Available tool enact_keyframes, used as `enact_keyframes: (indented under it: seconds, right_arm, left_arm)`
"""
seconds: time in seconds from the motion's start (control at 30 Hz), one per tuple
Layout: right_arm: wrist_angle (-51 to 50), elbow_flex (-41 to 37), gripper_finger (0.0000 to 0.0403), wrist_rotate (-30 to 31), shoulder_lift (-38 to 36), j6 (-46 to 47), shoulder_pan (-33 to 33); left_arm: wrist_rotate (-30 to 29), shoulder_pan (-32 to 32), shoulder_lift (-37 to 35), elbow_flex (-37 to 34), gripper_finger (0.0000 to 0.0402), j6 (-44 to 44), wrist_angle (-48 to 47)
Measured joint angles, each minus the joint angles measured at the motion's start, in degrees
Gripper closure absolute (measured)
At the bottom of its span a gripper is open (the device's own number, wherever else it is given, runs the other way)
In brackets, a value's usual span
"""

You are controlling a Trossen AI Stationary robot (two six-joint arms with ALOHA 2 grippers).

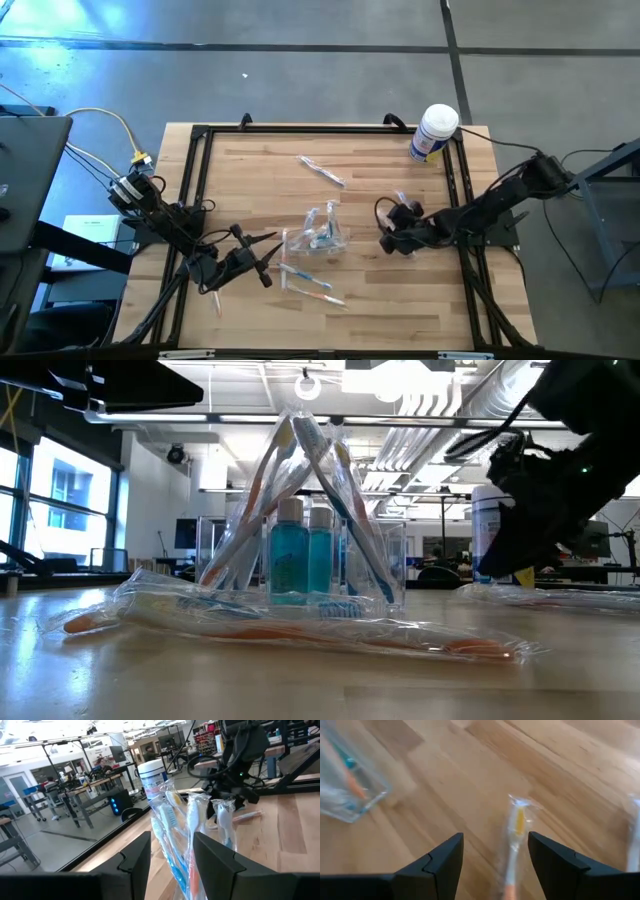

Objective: Pick & Place toothbrushing station
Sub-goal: Put the orange toothbrush into the transparent organizer

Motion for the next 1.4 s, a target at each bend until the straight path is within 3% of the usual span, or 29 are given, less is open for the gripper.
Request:
enact_keyframes:
  seconds: [0.43,0.83,1.0,1.2,1.4]
  right_arm:
    - [-2.7,0.0,0.0188,-3.0,0.1,2.4,-1.7]
    - [-1.3,0.3,0.0195,-3.5,8.0,4.3,-3.9]
    - [-0.3,0.2,0.0254,-3.2,8.1,1.1,-4.6]
    - [3.0,0.1,0.0379,-3.8,8.2,-6.2,-4.6]
    - [6.9,0.6,0.0395,-4.9,8.1,-12.2,-4.6]
  left_arm:
    - [0.1,0.6,0.0,0.0,0.0258,-0.2,-0.4]
    - [0.5,0.6,0.0,0.0,0.0258,-0.2,-0.4]
    - [0.4,0.6,0.0,0.0,0.0258,-0.2,-0.4]
    - [0.4,0.6,0.0,0.0,0.0258,-0.2,-1.2]
    - [0.4,0.6,0.0,0.0,0.0258,-0.1,-1.3]
